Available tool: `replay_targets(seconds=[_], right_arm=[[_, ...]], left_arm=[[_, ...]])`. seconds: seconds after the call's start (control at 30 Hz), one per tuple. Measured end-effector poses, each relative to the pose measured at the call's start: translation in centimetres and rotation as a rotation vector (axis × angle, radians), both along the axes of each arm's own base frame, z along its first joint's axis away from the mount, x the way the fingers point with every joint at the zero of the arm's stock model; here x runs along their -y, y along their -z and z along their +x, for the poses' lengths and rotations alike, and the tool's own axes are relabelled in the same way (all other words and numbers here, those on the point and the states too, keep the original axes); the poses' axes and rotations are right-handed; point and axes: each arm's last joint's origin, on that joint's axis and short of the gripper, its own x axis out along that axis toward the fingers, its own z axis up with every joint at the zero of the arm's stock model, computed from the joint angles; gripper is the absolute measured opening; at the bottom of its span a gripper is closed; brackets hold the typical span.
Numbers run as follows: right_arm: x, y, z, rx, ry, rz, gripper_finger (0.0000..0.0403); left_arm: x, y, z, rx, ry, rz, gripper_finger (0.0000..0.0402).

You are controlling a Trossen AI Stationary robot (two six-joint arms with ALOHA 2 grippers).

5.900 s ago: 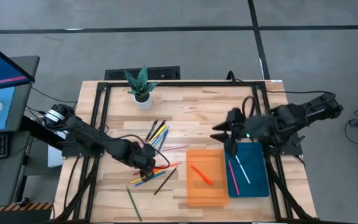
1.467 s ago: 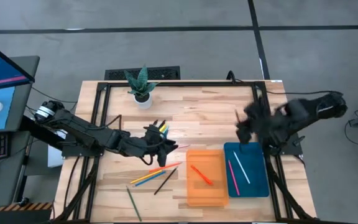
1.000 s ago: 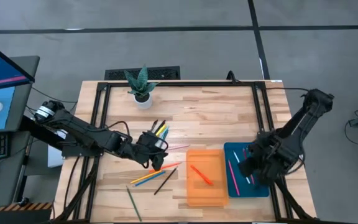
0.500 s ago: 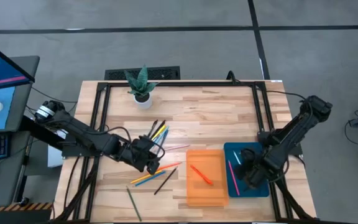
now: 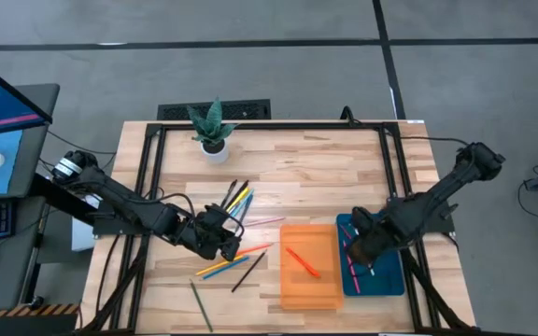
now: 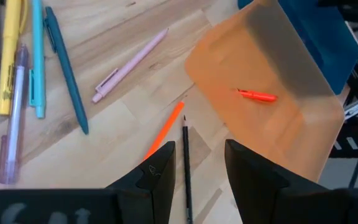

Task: Sort pens & pencils
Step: Put the orange pencil into the blue bin

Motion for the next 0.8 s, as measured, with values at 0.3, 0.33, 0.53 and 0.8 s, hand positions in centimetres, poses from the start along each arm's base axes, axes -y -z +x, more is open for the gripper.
replay_targets(seconds=[0.3, 0.33, 0.53, 0.8], right_arm=[[4.8, -6.3, 0.7, 0.248, -0.065, -0.014, 0.0212], [5.4, -6.6, 0.8, 0.263, -0.063, -0.021, 0.0209], [7.5, -7.6, 1.0, 0.317, -0.051, -0.034, 0.0196], [8.3, -7.7, 1.2, 0.308, -0.046, -0.018, 0.0199]], left_arm=[[0.0, 0.0, 0.0, 0.003, -0.024, -0.025, 0.0129], [0.0, 0.0, 0.0, 0.005, -0.028, -0.024, 0.0129], [0.0, 0.0, 0.0, 0.007, -0.043, -0.037, 0.0129], [0.0, 0.0, 0.0, 0.008, -0.048, -0.034, 0.0129]])
